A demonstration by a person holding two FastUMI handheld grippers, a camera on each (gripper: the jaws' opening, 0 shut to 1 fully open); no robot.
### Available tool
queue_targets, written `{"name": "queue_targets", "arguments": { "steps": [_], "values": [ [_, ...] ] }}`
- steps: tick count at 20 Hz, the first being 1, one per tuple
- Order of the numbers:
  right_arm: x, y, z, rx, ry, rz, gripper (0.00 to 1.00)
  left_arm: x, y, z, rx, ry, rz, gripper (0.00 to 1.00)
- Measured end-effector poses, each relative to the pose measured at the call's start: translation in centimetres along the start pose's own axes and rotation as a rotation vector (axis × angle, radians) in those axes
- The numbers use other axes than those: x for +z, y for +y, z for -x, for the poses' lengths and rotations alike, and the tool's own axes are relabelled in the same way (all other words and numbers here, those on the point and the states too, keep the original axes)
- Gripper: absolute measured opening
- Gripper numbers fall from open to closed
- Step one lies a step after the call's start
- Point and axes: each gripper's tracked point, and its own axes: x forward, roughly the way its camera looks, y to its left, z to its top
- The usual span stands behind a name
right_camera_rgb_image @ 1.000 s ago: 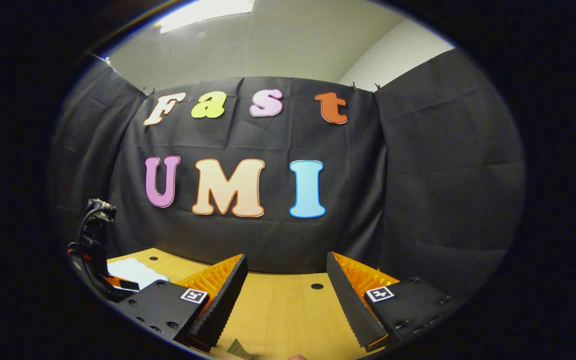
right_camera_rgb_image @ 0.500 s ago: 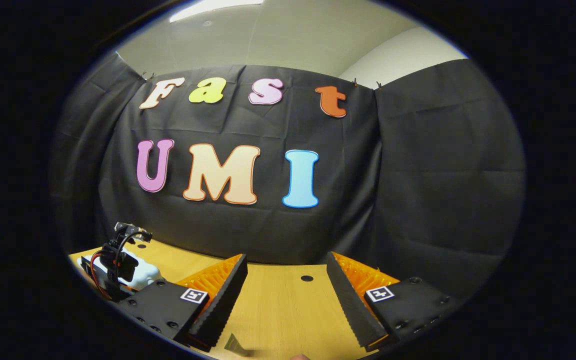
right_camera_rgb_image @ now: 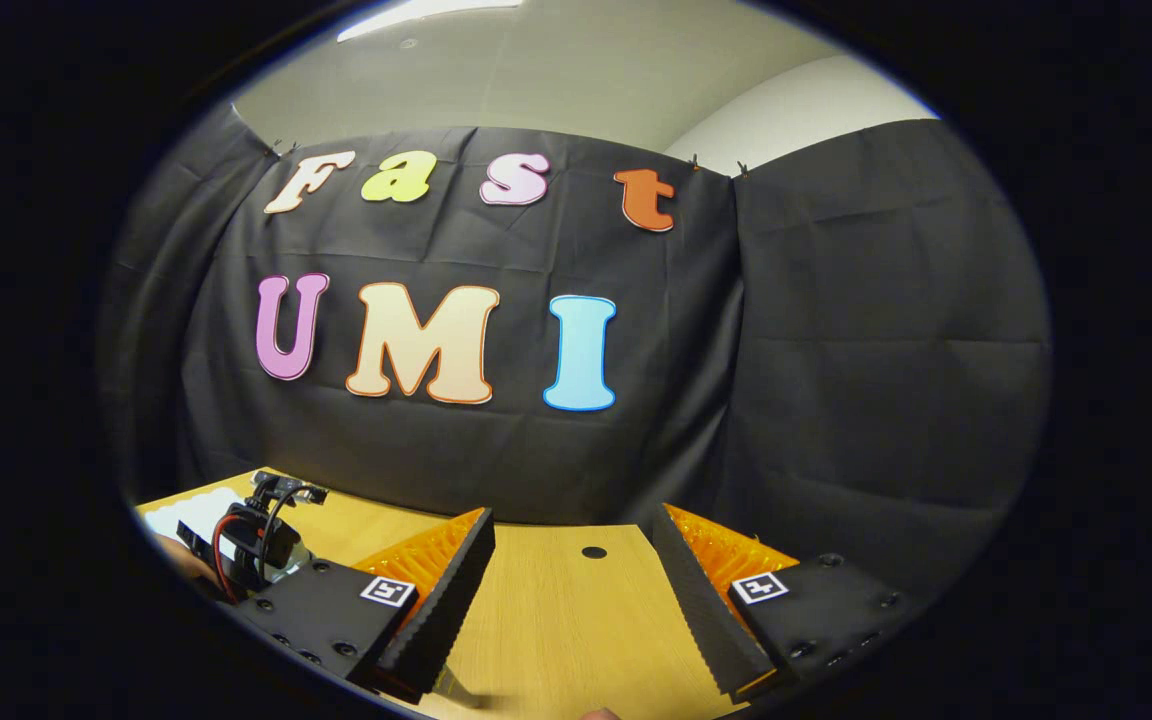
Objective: First open the suitcase, pack the skin care products into it, and then close the suitcase.
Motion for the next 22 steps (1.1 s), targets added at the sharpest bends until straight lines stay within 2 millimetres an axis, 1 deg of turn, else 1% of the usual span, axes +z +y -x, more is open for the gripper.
{"name": "queue_targets", "arguments": {
  "steps": [1, 2, 3, 4, 5, 6, 9, 13, 15, 16, 18, 21, 22],
  "values": [
    [-0.1, -0.1, 0.0, 0.002, 0.0, 0.002, 0.99, 0.1, 0.1, -0.2, 0.0, 0.0, 0.001, 0.75],
    [-0.2, -0.2, 0.1, 0.004, 0.001, 0.003, 0.99, -0.1, 0.7, -0.1, 0.025, 0.008, -0.009, 0.66],
    [-0.3, -0.3, 0.0, 0.003, 0.002, 0.002, 0.99, -0.1, 1.6, -0.1, 0.061, 0.012, -0.033, 0.52],
    [-0.4, -0.3, 0.0, 0.006, 0.001, -0.001, 0.99, -0.1, 1.9, -0.2, 0.071, 0.016, -0.036, 0.38],
    [-0.3, -0.4, 0.0, 0.008, 0.0, -0.004, 0.99, -0.3, 1.9, -0.1, 0.072, 0.021, -0.027, 0.24],
    [-0.5, -0.5, 0.0, 0.009, -0.002, -0.007, 0.99, -0.1, 1.9, 0.0, 0.07, 0.018, -0.024, 0.14],
    [-0.5, -0.7, 0.1, 0.018, -0.007, -0.008, 0.98, -0.1, 1.8, 0.0, 0.064, 0.02, -0.059, 0.1],
    [-0.5, -1.1, 0.2, 0.03, -0.016, -0.014, 0.98, 0.2, 1.5, -0.2, 0.044, 0.013, -0.09, 0.0],
    [-0.5, -1.4, 0.1, 0.037, -0.023, -0.019, 0.98, 0.6, 1.1, 0.1, 0.041, -0.003, -0.086, 0.0],
    [-0.5, -1.6, 0.2, 0.04, -0.026, -0.02, 0.98, 0.7, 1.0, 0.5, 0.041, -0.01, -0.087, 0.0],
    [-0.5, -1.8, 0.2, 0.051, -0.033, -0.023, 0.99, 1.9, 0.8, 1.5, 0.058, -0.043, -0.1, 0.0],
    [-0.5, -2.2, 0.3, 0.075, -0.041, -0.034, 0.99, 3.3, 1.4, 3.3, 0.05, -0.068, -0.069, 0.0],
    [-0.7, -1.9, 0.3, 0.094, -0.042, -0.041, 0.99, 3.4, 1.4, 3.5, 0.049, -0.076, -0.056, 0.0]
  ]
}}
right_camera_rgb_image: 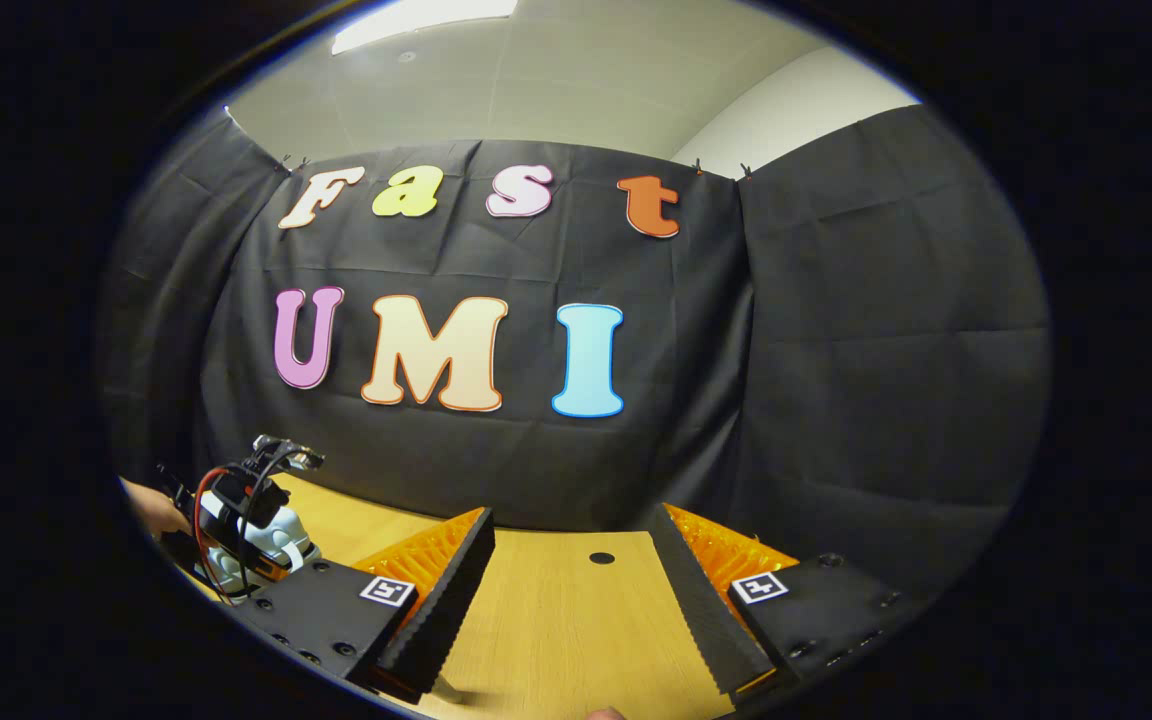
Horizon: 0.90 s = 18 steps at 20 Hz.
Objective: First open the suitcase, pack the skin care products into it, and then close the suitcase.
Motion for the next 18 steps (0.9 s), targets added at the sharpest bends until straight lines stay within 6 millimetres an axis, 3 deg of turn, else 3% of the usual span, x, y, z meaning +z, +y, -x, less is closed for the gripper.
{"name": "queue_targets", "arguments": {
  "steps": [5, 9, 15, 18],
  "values": [
    [-1.4, 0.6, -0.5, 0.085, 0.018, -0.009, 0.99, 2.5, 0.1, 2.4, 0.026, -0.074, -0.023, 0.0],
    [-1.2, 1.5, -0.8, 0.053, 0.024, -0.054, 0.99, 4.4, 1.6, 6.4, -0.012, -0.109, -0.011, 0.0],
    [-0.7, 7.4, -0.7, 0.093, 0.016, -0.043, 1.0, 7.6, 5.7, 11.5, -0.068, -0.181, 0.014, 0.0],
    [-0.4, 9.3, -0.6, 0.104, 0.011, -0.032, 1.0, 8.9, 8.4, 13.7, -0.064, -0.227, 0.026, 0.0]
  ]
}}
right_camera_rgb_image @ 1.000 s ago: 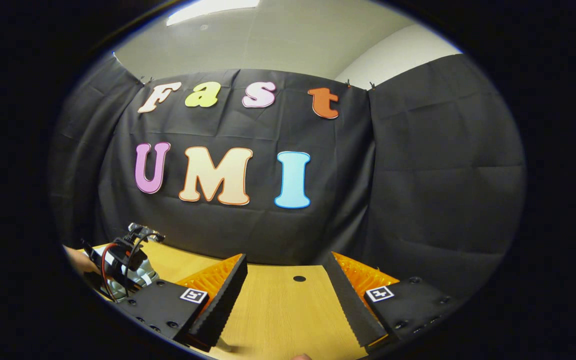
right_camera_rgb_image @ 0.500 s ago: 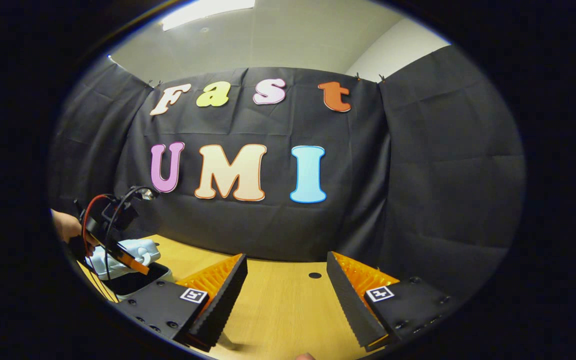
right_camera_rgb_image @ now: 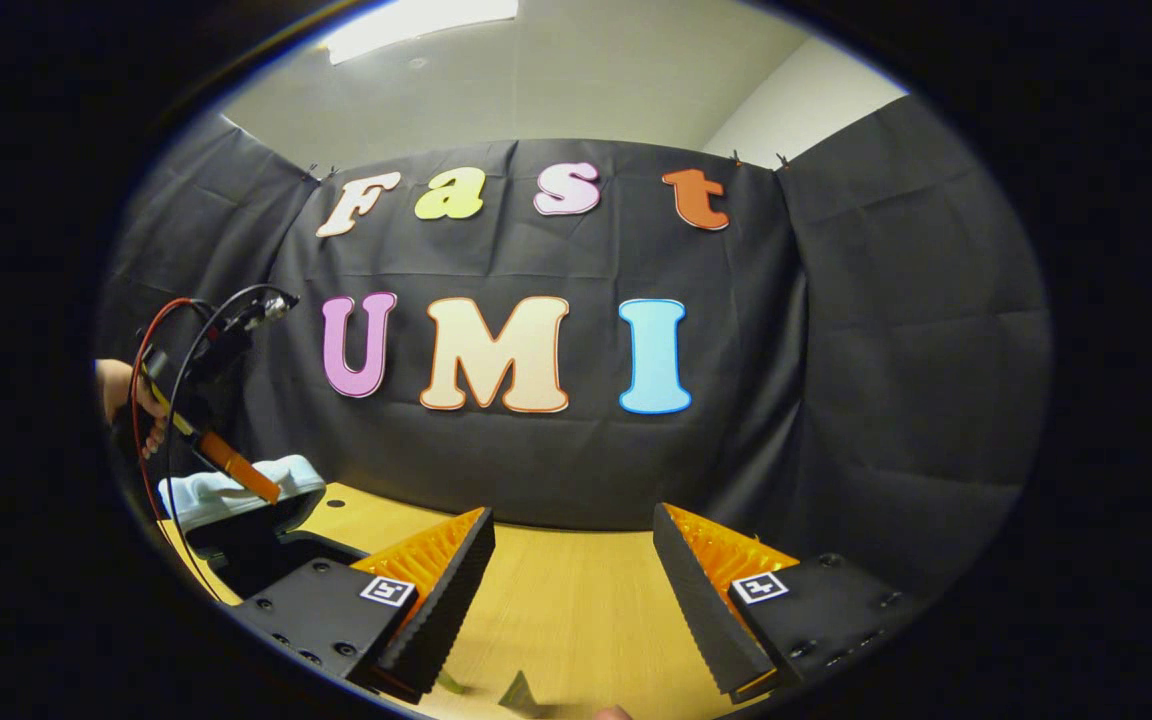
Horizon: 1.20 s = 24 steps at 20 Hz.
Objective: First open the suitcase, pack the skin care products into it, and then close the suitcase.
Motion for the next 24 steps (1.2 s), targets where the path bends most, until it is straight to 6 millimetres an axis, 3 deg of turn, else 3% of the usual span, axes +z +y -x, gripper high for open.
{"name": "queue_targets", "arguments": {
  "steps": [11, 17, 24],
  "values": [
    [0.8, 5.9, -1.8, 0.009, 0.0, 0.032, 0.98, 4.2, 10.5, 3.9, 0.091, -0.119, -0.057, 0.0],
    [0.5, 10.4, -2.8, 0.016, -0.002, 0.036, 0.99, 5.8, 20.2, 5.8, 0.241, -0.17, -0.074, 0.0],
    [-0.2, 14.6, -3.4, -0.009, 0.029, 0.007, 0.98, 5.1, 30.4, 5.5, 0.329, -0.197, 0.004, 0.0]
  ]
}}
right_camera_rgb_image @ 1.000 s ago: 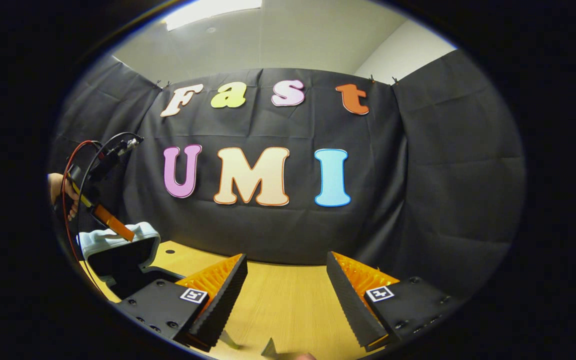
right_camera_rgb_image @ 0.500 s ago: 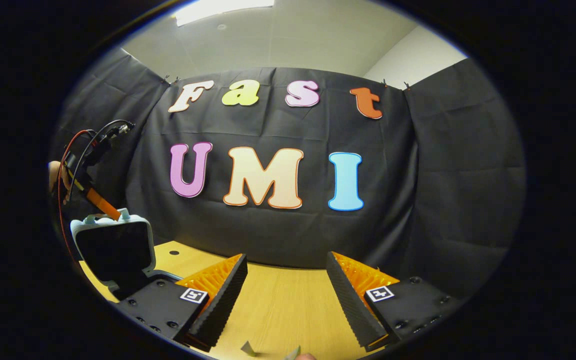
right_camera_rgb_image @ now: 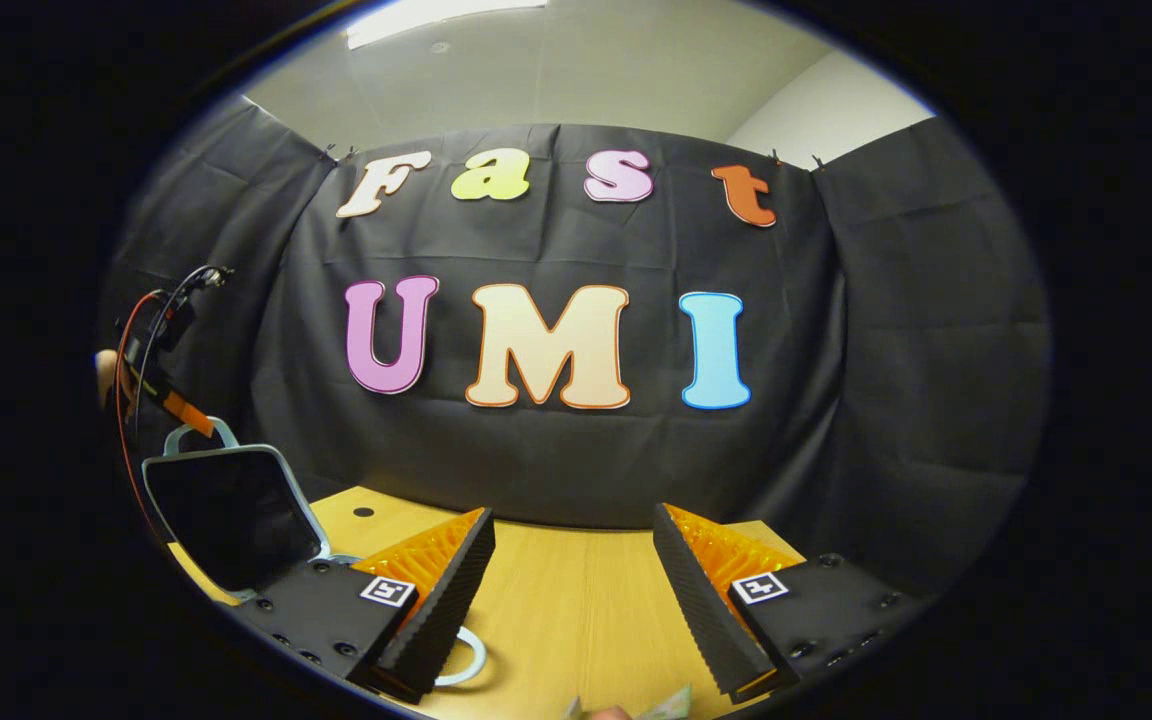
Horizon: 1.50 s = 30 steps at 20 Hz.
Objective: First open the suitcase, pack the skin care products into it, and then close the suitcase.
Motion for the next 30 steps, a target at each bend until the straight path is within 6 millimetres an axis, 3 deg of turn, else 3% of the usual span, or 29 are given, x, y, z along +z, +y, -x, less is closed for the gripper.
{"name": "queue_targets", "arguments": {
  "steps": [5, 10, 21, 23, 24, 25, 28, 30],
  "values": [
    [-0.4, 3.0, -0.1, 0.021, 0.018, 0.025, 0.99, -2.7, 4.8, -2.3, 0.035, 0.039, 0.079, 0.0],
    [-0.9, 5.3, 0.1, 0.049, 0.041, 0.037, 0.98, -6.4, 7.7, -4.9, 0.047, 0.1, 0.164, 0.0],
    [-2.1, 4.8, 1.0, 0.023, 0.084, 0.057, 0.98, -14.8, 11.2, -9.6, 0.158, 0.197, 0.242, 0.03],
    [-2.4, 4.3, 1.3, 0.016, 0.089, 0.06, 0.98, -15.5, 12.6, -9.6, 0.197, 0.169, 0.273, 0.12],
    [-2.4, 4.1, 1.3, 0.013, 0.09, 0.06, 0.99, -15.0, 12.2, -9.6, 0.179, 0.132, 0.313, 0.18],
    [-2.3, 3.8, 1.3, 0.01, 0.09, 0.055, 0.99, -13.9, 11.7, -9.0, 0.164, 0.083, 0.349, 0.18],
    [-2.0, 2.4, 1.6, 0.011, 0.077, 0.029, 0.99, -9.0, 9.6, -6.9, 0.146, -0.141, 0.361, 0.64],
    [-0.4, 1.0, 1.8, 0.009, 0.013, 0.001, 1.0, -6.0, 8.1, -4.4, 0.143, -0.267, 0.334, 0.95]
  ]
}}
